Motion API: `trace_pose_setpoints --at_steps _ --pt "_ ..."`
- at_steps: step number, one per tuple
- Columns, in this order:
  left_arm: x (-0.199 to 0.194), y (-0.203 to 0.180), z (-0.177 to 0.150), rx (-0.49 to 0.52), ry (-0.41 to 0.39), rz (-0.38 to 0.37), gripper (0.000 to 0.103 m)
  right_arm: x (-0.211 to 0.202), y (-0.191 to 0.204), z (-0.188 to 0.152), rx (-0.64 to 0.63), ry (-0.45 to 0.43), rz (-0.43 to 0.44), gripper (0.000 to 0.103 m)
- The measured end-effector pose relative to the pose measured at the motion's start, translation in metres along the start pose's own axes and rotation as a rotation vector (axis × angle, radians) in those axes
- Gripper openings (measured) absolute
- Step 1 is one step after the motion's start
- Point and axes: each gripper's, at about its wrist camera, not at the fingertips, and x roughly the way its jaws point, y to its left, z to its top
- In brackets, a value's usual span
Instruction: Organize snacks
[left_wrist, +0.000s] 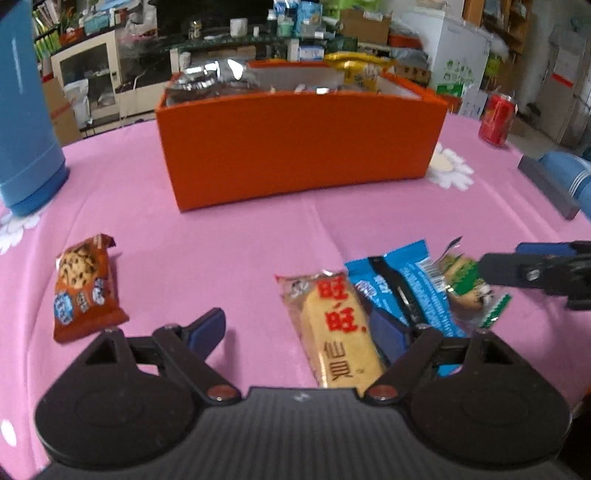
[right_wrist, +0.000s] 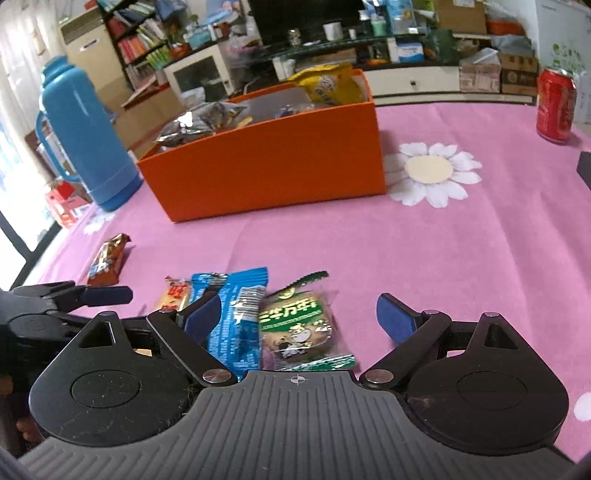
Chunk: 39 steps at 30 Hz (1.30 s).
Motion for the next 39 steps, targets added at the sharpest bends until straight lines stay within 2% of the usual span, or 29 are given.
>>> trace_pose_setpoints --at_steps 2,5,8,12,16,18,24,28,30,32,35,39 --pt "0.002 0.006 0.000 -0.018 0.012 -0.018 0.083 0.000 -0.007 0.001 0.028 0.000 -0.001 0.082" --pt "0.006 0.013 -0.004 -0.012 0.033 0.065 0.091 0.000 -0.015 0.002 0.058 0.002 -0.022 0.082" --pt "0.004 0.025 -0.008 -0.007 0.042 0.126 0.091 0.000 -0.018 0.001 0.063 0.010 -0.025 0.083" --pt "-0.001 0.049 -0.012 -0.056 0.045 0.167 0.090 0.007 -0.006 -0.003 -0.012 0.056 -0.028 0.083" --pt "-0.006 0.066 -0.013 -0.136 0.042 0.139 0.092 0.017 0.005 -0.007 -0.112 0.075 -0.101 0.083" --pt "-0.009 0.066 -0.013 -0.145 0.034 0.112 0.095 0.020 0.005 -0.007 -0.136 0.082 -0.145 0.085" --pt "-0.020 0.047 -0.015 -0.140 0.028 0.071 0.095 0.025 -0.011 -0.002 -0.039 0.094 -0.105 0.087" --pt "-0.027 0.037 -0.027 -0.167 0.028 0.088 0.096 0.032 -0.001 -0.003 -0.077 0.108 -0.094 0.088" --pt "-0.024 0.034 -0.029 -0.150 0.026 0.100 0.096 0.037 0.008 -0.005 -0.142 0.112 -0.122 0.088" --pt "-0.020 0.029 -0.025 -0.123 0.022 0.114 0.096 0.040 0.008 -0.005 -0.155 0.111 -0.144 0.088" --pt "-0.010 0.025 -0.016 -0.063 0.013 0.119 0.096 0.039 0.000 -0.002 -0.127 0.103 -0.175 0.088" --pt "0.008 0.021 0.002 0.040 -0.010 0.069 0.096 0.036 -0.015 0.001 -0.072 0.090 -0.214 0.088"
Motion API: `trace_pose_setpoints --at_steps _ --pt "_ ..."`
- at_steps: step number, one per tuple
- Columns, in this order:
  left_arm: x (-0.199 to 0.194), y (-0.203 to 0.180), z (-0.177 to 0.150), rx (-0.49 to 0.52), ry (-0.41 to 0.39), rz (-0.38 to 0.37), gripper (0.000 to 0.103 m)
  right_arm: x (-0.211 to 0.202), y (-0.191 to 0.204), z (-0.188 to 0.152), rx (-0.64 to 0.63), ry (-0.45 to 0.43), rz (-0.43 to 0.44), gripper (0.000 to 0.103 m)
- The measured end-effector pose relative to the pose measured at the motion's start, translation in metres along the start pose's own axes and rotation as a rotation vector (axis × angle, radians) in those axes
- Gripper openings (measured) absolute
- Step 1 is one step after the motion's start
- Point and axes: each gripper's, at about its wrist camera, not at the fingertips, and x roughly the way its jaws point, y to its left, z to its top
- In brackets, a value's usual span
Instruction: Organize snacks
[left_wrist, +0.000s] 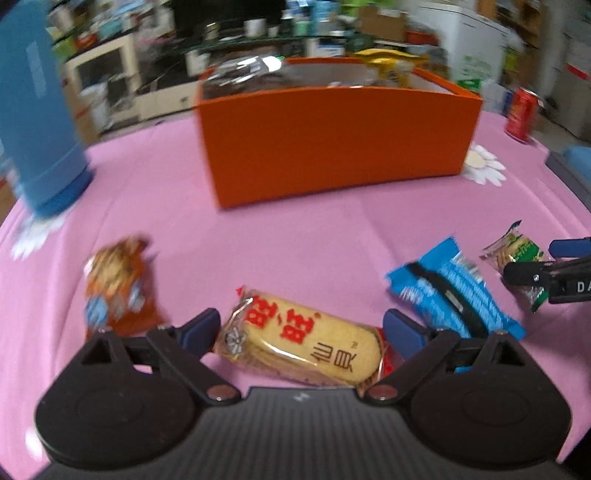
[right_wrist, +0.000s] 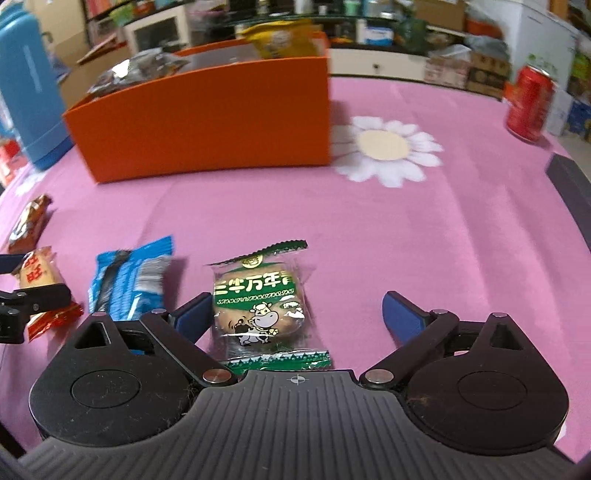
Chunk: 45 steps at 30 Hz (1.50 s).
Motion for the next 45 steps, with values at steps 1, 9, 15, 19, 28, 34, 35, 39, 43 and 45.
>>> trace_pose_setpoints --at_steps 1,9,15,19,28,34,35,39,43,45 --pt "0.005 -0.001 0.005 0.028 -0.004 -0.022 0.096 0.000 -0.002 0.000 0.007 0.000 -0.006 0.088" --pt "0.013 -0.002 0.028 0.043 -0.029 0.028 0.097 0.000 -0.005 0.002 0.024 0.004 0.006 0.088" --pt "0.030 -0.010 0.035 -0.123 0.022 0.131 0.097 -0.003 -0.007 0.003 0.063 -0.003 0.045 0.088" --pt "0.025 -0.011 0.022 -0.117 0.016 0.204 0.097 -0.005 -0.011 0.000 0.078 0.000 0.052 0.088" --pt "0.001 0.038 -0.005 -0.117 0.055 0.161 0.098 -0.007 -0.007 -0.001 0.059 0.007 0.073 0.088" --pt "0.012 0.035 0.000 -0.137 0.062 0.106 0.098 -0.004 0.004 -0.002 0.010 0.011 0.054 0.088" --pt "0.013 0.034 -0.003 -0.135 0.059 0.105 0.098 -0.003 0.006 -0.002 -0.006 0.011 0.046 0.088" --pt "0.011 0.033 -0.007 -0.128 0.037 0.104 0.098 -0.003 0.012 -0.005 -0.058 0.009 0.023 0.088" --pt "0.012 0.033 -0.007 -0.137 0.029 0.112 0.099 0.001 0.015 -0.006 -0.089 0.005 -0.006 0.089" --pt "0.012 0.032 -0.007 -0.141 0.026 0.116 0.099 0.001 0.016 -0.005 -0.088 0.003 -0.008 0.089"
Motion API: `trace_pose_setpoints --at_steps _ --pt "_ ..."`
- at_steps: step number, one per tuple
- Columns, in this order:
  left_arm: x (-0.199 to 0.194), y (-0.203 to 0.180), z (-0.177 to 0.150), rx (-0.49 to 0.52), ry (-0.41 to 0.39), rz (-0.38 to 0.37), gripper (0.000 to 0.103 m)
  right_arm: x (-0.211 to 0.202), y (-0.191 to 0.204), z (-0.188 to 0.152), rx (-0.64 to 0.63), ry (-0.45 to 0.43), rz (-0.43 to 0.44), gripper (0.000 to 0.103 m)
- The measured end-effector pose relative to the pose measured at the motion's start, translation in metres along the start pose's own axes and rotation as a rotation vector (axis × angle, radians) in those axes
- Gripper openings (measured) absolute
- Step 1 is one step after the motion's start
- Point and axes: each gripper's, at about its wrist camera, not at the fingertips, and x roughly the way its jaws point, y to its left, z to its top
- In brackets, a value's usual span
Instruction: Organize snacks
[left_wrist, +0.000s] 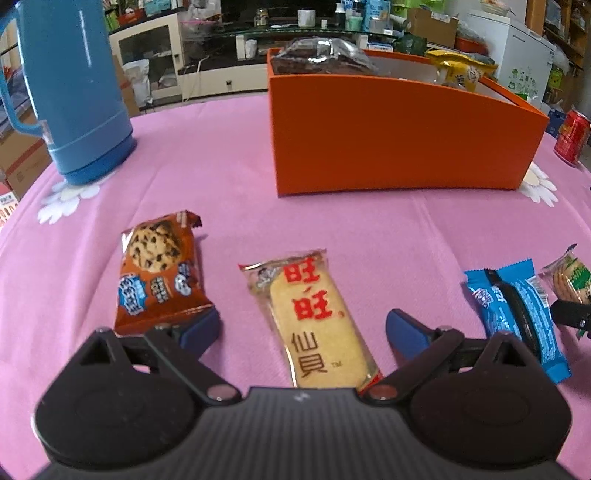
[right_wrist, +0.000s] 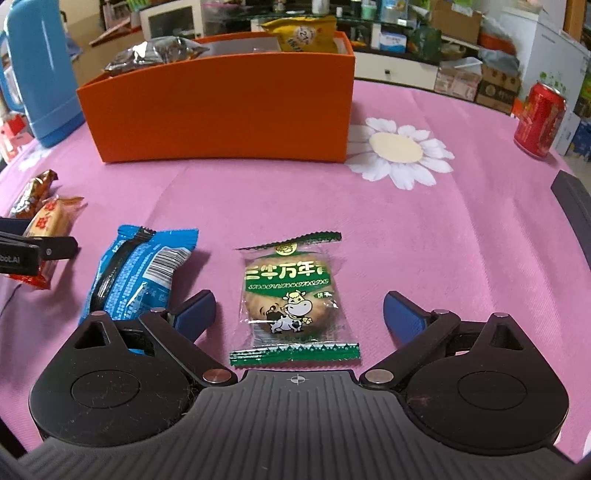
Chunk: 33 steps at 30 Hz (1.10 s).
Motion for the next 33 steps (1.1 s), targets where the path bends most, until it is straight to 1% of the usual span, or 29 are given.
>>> trace_pose_setpoints --at_steps 3,6,7,8,10,11,12,14,17,21,24,26,29,33 --pt "-0.001 0.001 -0.001 0.002 -0.006 -0.012 0.094 -0.002 0.001 -0.002 -0.003 -0.016 -0.002 0.081" --pt "-0.003 0.002 -0.001 -0.008 -0.009 -0.023 0.085 -0.006 -0.001 -0.003 0.005 -0.026 -0.010 0.069" --pt "-0.005 0.002 -0.001 -0.010 -0.017 -0.025 0.075 -0.007 -0.002 -0.003 0.009 -0.028 -0.013 0.056" --pt "-0.007 0.001 0.000 0.000 -0.028 -0.034 0.059 -0.009 -0.002 -0.002 0.013 -0.034 -0.012 0.035" --pt "-0.010 -0.001 0.001 0.016 -0.032 -0.045 0.043 -0.012 -0.003 -0.002 0.021 -0.037 -0.013 0.032" --pt "-0.011 0.000 0.002 0.007 -0.027 -0.052 0.038 -0.014 -0.003 -0.003 0.023 -0.036 -0.008 0.032" --pt "-0.012 0.001 0.003 -0.001 -0.020 -0.058 0.036 -0.016 -0.005 -0.004 0.036 -0.034 0.008 0.032" --pt "-0.015 0.005 0.005 -0.028 -0.005 -0.075 0.035 -0.021 -0.009 -0.004 0.072 -0.033 0.045 0.031" --pt "-0.028 0.008 0.009 -0.066 -0.011 -0.095 0.035 -0.036 -0.018 -0.003 0.109 -0.070 0.048 0.031" --pt "-0.058 0.017 0.022 -0.108 -0.068 -0.136 0.035 -0.060 -0.032 0.000 0.208 -0.142 0.110 0.031" --pt "-0.073 0.025 0.046 -0.148 -0.112 -0.175 0.035 -0.072 -0.038 0.013 0.241 -0.194 0.146 0.031" --pt "-0.075 0.025 0.069 -0.162 -0.137 -0.173 0.035 -0.076 -0.037 0.033 0.228 -0.233 0.146 0.032" --pt "-0.069 0.021 0.109 -0.184 -0.190 -0.181 0.035 -0.075 -0.031 0.078 0.191 -0.293 0.160 0.032" --pt "-0.042 0.006 0.161 -0.208 -0.231 -0.214 0.035 -0.055 -0.018 0.146 0.149 -0.373 0.163 0.032"
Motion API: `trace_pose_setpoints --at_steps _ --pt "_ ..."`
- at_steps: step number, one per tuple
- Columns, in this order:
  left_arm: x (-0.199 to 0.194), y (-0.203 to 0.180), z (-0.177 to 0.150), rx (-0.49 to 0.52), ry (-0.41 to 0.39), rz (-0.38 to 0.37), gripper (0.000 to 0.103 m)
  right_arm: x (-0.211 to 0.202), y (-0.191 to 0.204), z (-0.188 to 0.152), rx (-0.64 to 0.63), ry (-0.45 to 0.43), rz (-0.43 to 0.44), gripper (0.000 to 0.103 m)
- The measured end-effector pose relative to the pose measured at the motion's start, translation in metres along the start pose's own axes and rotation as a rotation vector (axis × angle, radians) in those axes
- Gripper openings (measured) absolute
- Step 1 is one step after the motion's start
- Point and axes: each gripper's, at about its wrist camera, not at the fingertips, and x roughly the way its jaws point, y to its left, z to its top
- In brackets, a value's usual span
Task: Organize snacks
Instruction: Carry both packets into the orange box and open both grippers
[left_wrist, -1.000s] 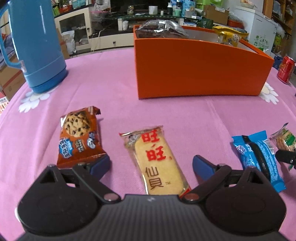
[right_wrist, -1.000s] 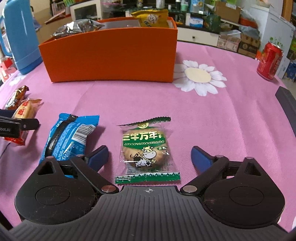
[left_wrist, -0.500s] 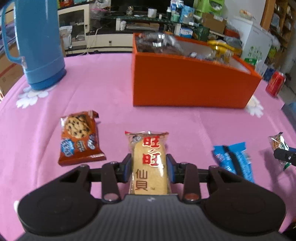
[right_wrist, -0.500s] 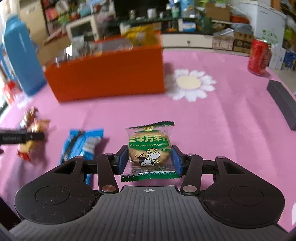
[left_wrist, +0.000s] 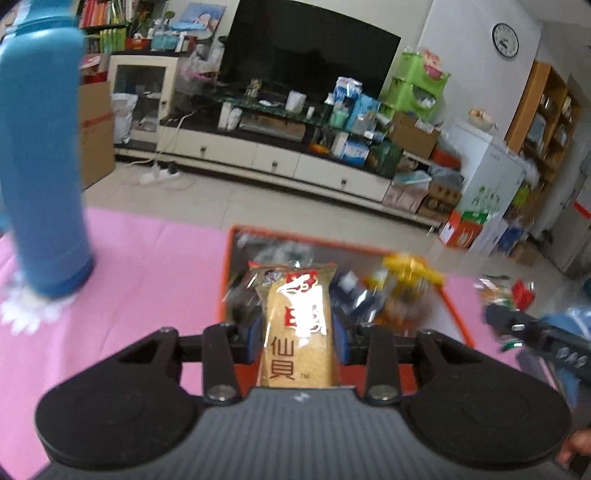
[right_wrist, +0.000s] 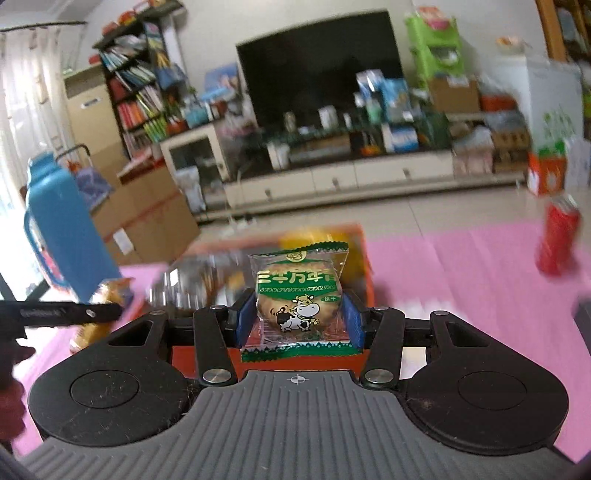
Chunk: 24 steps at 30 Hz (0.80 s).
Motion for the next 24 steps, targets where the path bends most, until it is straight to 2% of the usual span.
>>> trace_pose_setpoints --at_steps 4,8,11,12,14,15,16,17,21,24 --pt "0.055 -0.019 0.026 0.014 -0.006 -0.023 0.035 0.063 0.014 0.020 -0.035 -0.010 -0.009 0.031" --pt "0.100 -0.023 0.030 -0.014 0.028 -0.033 0.035 0.122 0.018 0.012 -0.016 0.047 -0.012 0.031" --pt "0.119 -0.019 0.022 -0.008 0.056 -0.070 0.038 0.151 0.019 0.000 -0.016 0.085 -0.007 0.034" --pt "0.121 -0.019 0.019 -0.004 0.058 -0.068 0.039 0.157 0.020 -0.003 -0.017 0.084 -0.004 0.034" --pt "0.121 -0.021 0.017 0.013 0.056 -0.085 0.056 0.163 0.024 -0.006 -0.037 0.077 -0.018 0.041" --pt "0.117 -0.021 0.018 0.014 0.047 -0.094 0.060 0.164 0.026 -0.006 -0.047 0.075 -0.027 0.045" --pt "0.110 -0.023 0.020 0.014 0.024 -0.094 0.070 0.163 0.028 -0.006 -0.048 0.079 -0.024 0.053" --pt "0.104 -0.025 0.022 0.021 -0.002 -0.083 0.071 0.163 0.030 -0.006 -0.047 0.081 -0.017 0.057" --pt "0.074 -0.030 0.033 0.049 -0.094 -0.050 0.075 0.146 0.035 -0.001 -0.050 0.055 -0.011 0.064" --pt "0.056 -0.027 0.038 0.039 -0.122 -0.051 0.083 0.122 0.036 0.001 -0.061 0.029 -0.019 0.072"
